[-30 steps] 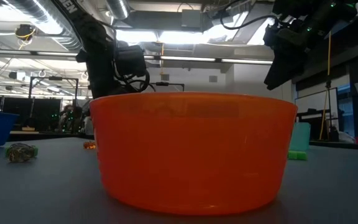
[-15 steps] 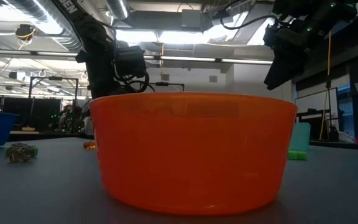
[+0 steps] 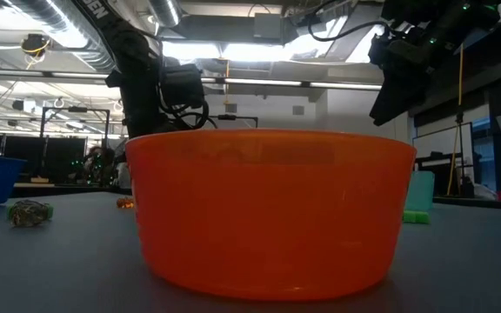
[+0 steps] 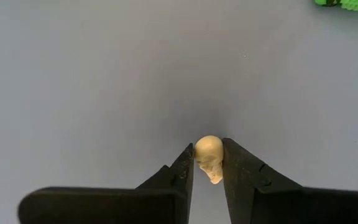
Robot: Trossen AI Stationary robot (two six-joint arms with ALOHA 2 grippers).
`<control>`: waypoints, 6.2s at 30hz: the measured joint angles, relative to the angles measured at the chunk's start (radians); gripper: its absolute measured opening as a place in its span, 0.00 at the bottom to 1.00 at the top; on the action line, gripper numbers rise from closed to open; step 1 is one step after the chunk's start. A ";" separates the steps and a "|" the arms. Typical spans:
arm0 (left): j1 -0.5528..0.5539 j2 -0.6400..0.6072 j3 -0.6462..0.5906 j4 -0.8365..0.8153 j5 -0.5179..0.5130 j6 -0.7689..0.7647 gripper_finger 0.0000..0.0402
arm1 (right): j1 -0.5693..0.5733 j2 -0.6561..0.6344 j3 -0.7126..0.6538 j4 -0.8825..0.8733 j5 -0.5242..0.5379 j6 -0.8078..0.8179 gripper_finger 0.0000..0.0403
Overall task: Sort Halloween decoration
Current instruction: Put the brown skull toy into the red bin, then put the orange pumpkin toy into the yellow bin
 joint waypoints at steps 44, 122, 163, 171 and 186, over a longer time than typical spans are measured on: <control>-0.847 -0.004 0.549 -0.971 0.141 -0.683 0.11 | 0.000 0.000 0.000 0.000 0.000 0.000 0.59; -1.030 -0.003 0.548 -0.892 -0.365 -1.131 0.36 | 0.001 0.611 0.071 0.369 -0.271 -0.570 0.59; -1.020 -0.003 0.548 -0.859 -0.365 -1.128 0.36 | 0.000 0.693 0.071 0.347 -0.241 -0.576 0.27; -1.020 -0.003 0.548 -0.859 -0.366 -1.128 0.36 | 0.001 0.697 0.067 0.485 -0.267 -0.529 0.27; -1.018 -0.003 0.548 -0.859 -0.408 -1.123 0.36 | -0.001 0.695 0.069 1.073 -0.277 -0.471 0.27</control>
